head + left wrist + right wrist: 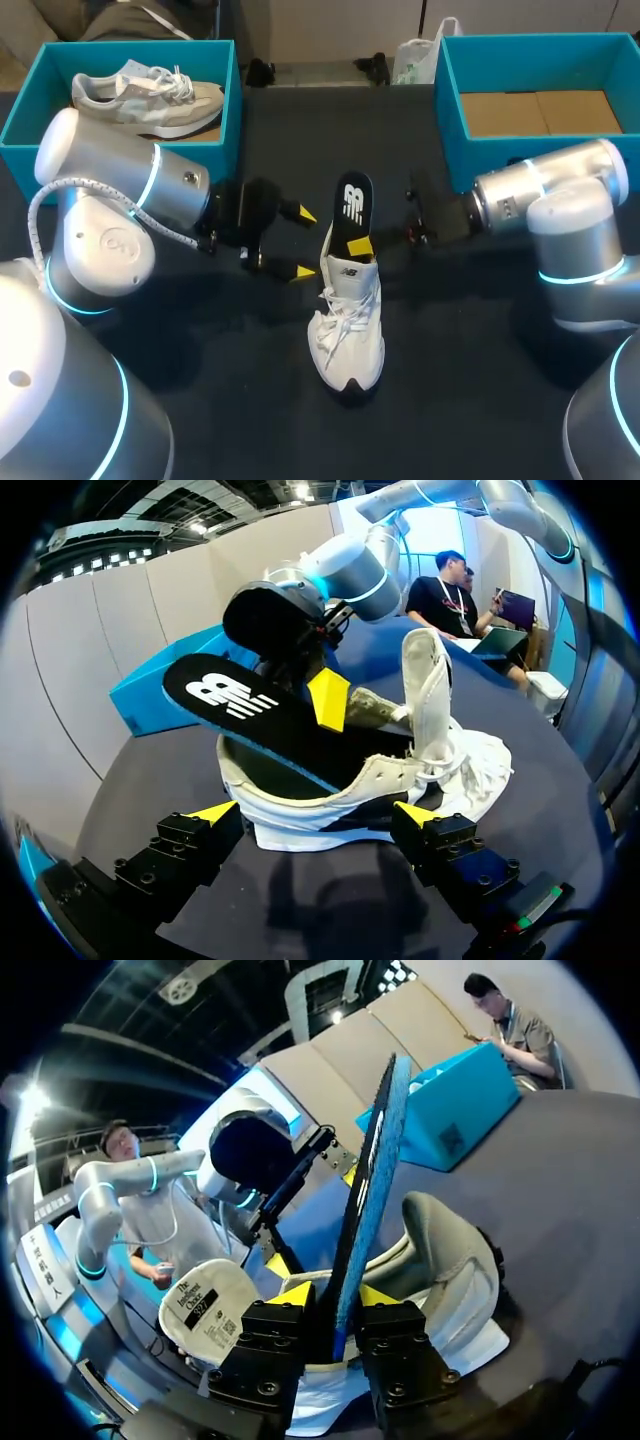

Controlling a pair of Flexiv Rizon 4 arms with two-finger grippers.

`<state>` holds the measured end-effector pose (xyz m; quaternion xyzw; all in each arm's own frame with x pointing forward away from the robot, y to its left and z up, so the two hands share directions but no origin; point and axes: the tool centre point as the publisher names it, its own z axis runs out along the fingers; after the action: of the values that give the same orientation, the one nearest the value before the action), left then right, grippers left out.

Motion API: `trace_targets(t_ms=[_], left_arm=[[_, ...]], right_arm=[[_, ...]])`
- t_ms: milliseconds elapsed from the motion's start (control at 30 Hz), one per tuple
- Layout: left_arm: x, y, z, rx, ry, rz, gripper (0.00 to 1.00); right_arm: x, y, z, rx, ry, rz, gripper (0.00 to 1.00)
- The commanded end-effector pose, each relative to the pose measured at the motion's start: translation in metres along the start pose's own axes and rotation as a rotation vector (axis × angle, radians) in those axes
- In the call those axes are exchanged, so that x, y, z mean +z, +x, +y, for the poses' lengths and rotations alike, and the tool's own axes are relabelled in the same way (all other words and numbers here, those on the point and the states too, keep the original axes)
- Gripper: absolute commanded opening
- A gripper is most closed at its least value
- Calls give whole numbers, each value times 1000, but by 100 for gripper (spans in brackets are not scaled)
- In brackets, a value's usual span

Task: Take the shoe out of the shoebox, open the shoe tongue, remove and reinsert the insole, then place the shoe into the shoebox

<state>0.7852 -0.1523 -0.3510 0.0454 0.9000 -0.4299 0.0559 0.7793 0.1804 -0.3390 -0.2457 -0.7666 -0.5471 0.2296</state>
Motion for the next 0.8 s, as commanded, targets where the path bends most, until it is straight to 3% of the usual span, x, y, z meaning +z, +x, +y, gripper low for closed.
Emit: trace_targets(t_ms=[33,333,500,800], left_arm=[[0,0,-1,0,-3,1,100],[0,0,-1,0,-3,1,100],[0,0,-1,0,-3,1,100],[0,0,-1,0,-3,1,100]], right_arm=[[-4,-7,12,-6,37,10,24],[-5,-14,21,-22,59,19,21],[-2,-15,21,-17,69,26,0],[6,-7,2,36,103,40,0]])
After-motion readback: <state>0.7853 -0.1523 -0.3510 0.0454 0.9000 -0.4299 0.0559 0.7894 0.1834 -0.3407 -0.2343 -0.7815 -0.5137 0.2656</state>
